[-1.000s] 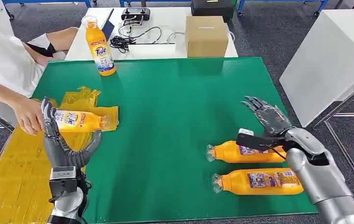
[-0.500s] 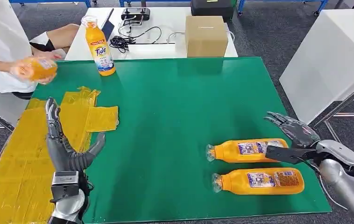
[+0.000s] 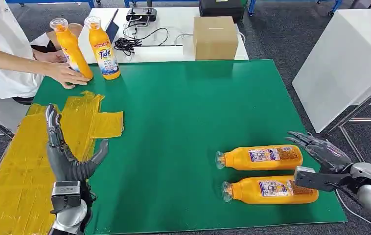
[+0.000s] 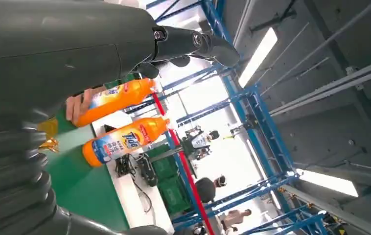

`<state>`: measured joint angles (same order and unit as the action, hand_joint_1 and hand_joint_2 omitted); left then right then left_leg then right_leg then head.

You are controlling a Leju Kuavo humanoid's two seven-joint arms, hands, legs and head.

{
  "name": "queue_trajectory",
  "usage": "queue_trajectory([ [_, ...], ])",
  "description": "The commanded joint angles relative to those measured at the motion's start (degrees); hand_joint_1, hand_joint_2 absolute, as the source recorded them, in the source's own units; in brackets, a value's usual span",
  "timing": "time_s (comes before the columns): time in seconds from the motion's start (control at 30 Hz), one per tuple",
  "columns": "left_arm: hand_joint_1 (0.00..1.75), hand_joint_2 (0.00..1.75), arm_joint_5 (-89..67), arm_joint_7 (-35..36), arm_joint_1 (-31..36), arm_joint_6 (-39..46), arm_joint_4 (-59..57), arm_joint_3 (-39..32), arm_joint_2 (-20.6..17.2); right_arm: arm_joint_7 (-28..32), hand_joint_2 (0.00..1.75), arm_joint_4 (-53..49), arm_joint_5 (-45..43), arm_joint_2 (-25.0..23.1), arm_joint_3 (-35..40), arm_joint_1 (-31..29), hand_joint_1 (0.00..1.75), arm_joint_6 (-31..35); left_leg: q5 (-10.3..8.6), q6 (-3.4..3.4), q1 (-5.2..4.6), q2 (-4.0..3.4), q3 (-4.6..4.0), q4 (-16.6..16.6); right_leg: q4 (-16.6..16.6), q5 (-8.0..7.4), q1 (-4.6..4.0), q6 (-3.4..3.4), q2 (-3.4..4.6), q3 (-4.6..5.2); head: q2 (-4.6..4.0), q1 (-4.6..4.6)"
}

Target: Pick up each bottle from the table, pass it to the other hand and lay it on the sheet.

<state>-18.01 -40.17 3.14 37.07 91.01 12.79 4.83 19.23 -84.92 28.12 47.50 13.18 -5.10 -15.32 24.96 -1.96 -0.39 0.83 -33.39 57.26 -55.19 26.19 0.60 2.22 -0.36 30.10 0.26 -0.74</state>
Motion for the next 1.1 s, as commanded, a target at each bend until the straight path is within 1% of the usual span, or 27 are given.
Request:
queue_trajectory([
  [0.03,0.0,1.75,0.39,0.17,1.23,-0.28,-2.5,2.17,-0.87,-1.87,1.75,13.47,6.82,-11.56,5.97,-7.06,0.0,3.72,0.0,0.08,0.16,-0.2,0.22,-0.09,0.21,-0.09,-0.15,-0.05,0.16,-0.22,0.0,0.02],
  [0.07,0.0,1.75,0.15,0.17,1.31,-0.62,-2.95,2.38,-0.66,-2.52,1.75,18.21,9.38,-14.39,7.67,-8.8,0.0,5.9,-0.01,0.13,0.19,-0.28,0.37,-0.19,0.33,-0.13,-0.18,-0.08,0.22,-0.37,0.0,0.04],
  [0.13,0.0,1.75,-0.56,0.17,1.37,-1.07,-3.62,2.36,-0.12,-4.18,1.75,24.71,12.91,-18.18,9.31,-11.35,0.0,9.51,0.0,0.1,0.24,-0.27,0.35,-0.15,0.35,-0.14,-0.23,-0.07,0.24,-0.39,0.0,0.02],
  [0.17,0.0,1.75,-0.66,0.17,1.39,-1.0,-3.82,2.45,-0.06,-4.54,1.75,27.3,14.09,-19.61,9.82,-12.45,0.0,10.94,0.0,0.13,0.26,-0.41,0.51,-0.25,0.47,-0.19,-0.26,-0.08,0.36,-0.52,0.0,0.02],
  [0.2,0.0,1.75,-0.64,0.17,1.52,-1.24,-4.1,2.42,0.09,-4.85,1.75,29.34,14.94,-20.89,10.14,-13.36,0.0,12.03,0.0,0.08,0.2,-0.38,0.37,-0.15,0.3,-0.12,-0.2,-0.06,0.3,-0.37,0.0,0.02],
  [0.23,0.0,1.75,-0.87,0.17,1.6,-1.42,-4.36,2.25,0.31,-5.16,1.75,32.25,16.18,-22.52,10.56,-14.76,0.0,13.42,0.0,0.14,0.27,-0.56,0.53,-0.25,0.45,-0.18,-0.27,-0.09,0.46,-0.51,0.0,0.02],
  [0.3,0.0,1.75,-1.48,0.17,1.79,-2.17,-5.09,1.76,0.95,-6.73,1.75,35.73,18.61,-25.18,10.77,-16.4,0.0,15.86,-0.02,0.08,0.18,-0.43,0.36,-0.13,0.25,-0.1,-0.19,-0.06,0.32,-0.32,0.0,0.02],
  [0.33,0.0,1.75,-1.63,0.17,1.78,-2.29,-5.09,1.66,1.09,-6.48,1.75,36.91,18.97,-25.82,10.85,-16.93,0.0,16.3,0.0,0.12,0.22,-0.49,0.46,-0.17,0.32,-0.12,-0.22,-0.08,0.38,-0.41,0.0,0.0],
  [0.37,0.0,1.75,-1.69,0.17,2.04,-2.84,-5.48,1.64,1.36,-7.26,1.75,38.61,19.74,-27.11,10.81,-17.62,0.0,16.93,-0.01,0.1,0.19,-0.46,0.38,-0.14,0.26,-0.12,-0.19,-0.07,0.37,-0.32,0.0,0.0],
  [0.4,0.0,1.75,-1.78,0.17,2.17,-2.96,-5.72,1.69,1.56,-7.36,1.75,39.85,19.92,-28.0,10.92,-18.11,0.0,16.84,0.02,0.15,0.24,-0.61,0.47,-0.16,0.3,-0.15,-0.24,-0.1,0.51,-0.38,0.0,0.02],
  [0.67,0.0,1.75,-1.87,0.17,2.3,-3.1,-5.93,1.73,1.67,-6.92,1.75,42.12,20.59,-28.78,10.79,-18.9,0.0,17.71,-0.02,0.12,0.23,-0.48,0.38,-0.08,0.18,-0.09,-0.25,-0.06,0.37,-0.31,0.0,0.0],
  [0.77,0.0,1.75,-1.32,0.17,3.46,-3.94,-7.16,2.69,1.82,-6.4,1.75,48.4,21.55,-30.61,12.08,-21.19,0.0,14.78,-0.04,0.13,0.25,-0.45,0.42,-0.09,0.2,-0.11,-0.26,-0.07,0.34,-0.37,0.0,0.0],
  [0.8,0.0,1.75,-1.09,0.17,3.87,-3.8,-7.65,3.1,1.86,-6.0,1.75,50.57,21.94,-30.75,13.0,-21.95,0.09,13.82,-0.04,0.09,0.21,-0.43,0.4,-0.08,0.16,-0.1,-0.22,-0.06,0.34,-0.33,0.0,0.0],
  [0.83,0.0,1.75,-0.62,0.17,4.49,-3.62,-8.46,3.81,1.79,-5.57,1.75,53.52,22.52,-30.86,14.25,-23.02,1.13,12.8,-0.05,0.1,0.23,-0.45,0.44,-0.1,0.2,-0.12,-0.24,-0.07,0.34,-0.37,0.0,0.0],
  [0.87,0.0,1.75,-0.41,0.17,4.92,-3.48,-9.05,4.17,1.78,-5.09,1.75,54.78,22.8,-30.79,14.89,-23.45,1.38,12.5,-0.04,0.09,0.23,-0.43,0.47,-0.07,0.18,-0.1,-0.25,-0.07,0.3,-0.41,0.0,-0.02],
  [0.9,0.0,1.75,-0.2,0.17,5.27,-3.58,-9.66,4.52,1.87,-4.6,1.75,55.92,22.8,-30.77,15.29,-23.69,1.75,11.83,-0.08,0.12,0.26,-0.49,0.56,-0.12,0.25,-0.14,-0.27,-0.08,0.32,-0.48,0.0,0.0],
  [0.97,0.0,1.75,-0.18,0.17,5.28,-3.55,-9.74,4.56,1.87,-4.55,1.75,56.06,22.81,-30.76,15.35,-23.73,1.75,11.78,-0.14,0.18,0.31,-0.57,0.65,-0.18,0.35,-0.23,-0.32,-0.12,0.34,-0.55,0.0,0.0],
  [1.0,0.0,1.75,-0.06,0.17,5.42,-3.33,-10.28,4.64,1.98,-4.26,1.75,56.27,22.83,-30.92,15.43,-23.87,1.75,12.42,-0.08,0.09,0.23,-0.53,0.81,-0.12,0.23,-0.15,-0.24,-0.1,0.34,-0.64,0.0,0.0],
  [1.1,0.0,1.75,-0.07,0.17,4.91,-3.12,-10.26,4.28,2.05,-5.27,1.75,55.59,22.45,-32.59,14.54,-24.35,1.75,16.74,0.02,0.07,0.23,-0.55,1.11,-0.12,0.25,-0.13,-0.25,-0.12,0.36,-0.4,0.0,-0.02],
])
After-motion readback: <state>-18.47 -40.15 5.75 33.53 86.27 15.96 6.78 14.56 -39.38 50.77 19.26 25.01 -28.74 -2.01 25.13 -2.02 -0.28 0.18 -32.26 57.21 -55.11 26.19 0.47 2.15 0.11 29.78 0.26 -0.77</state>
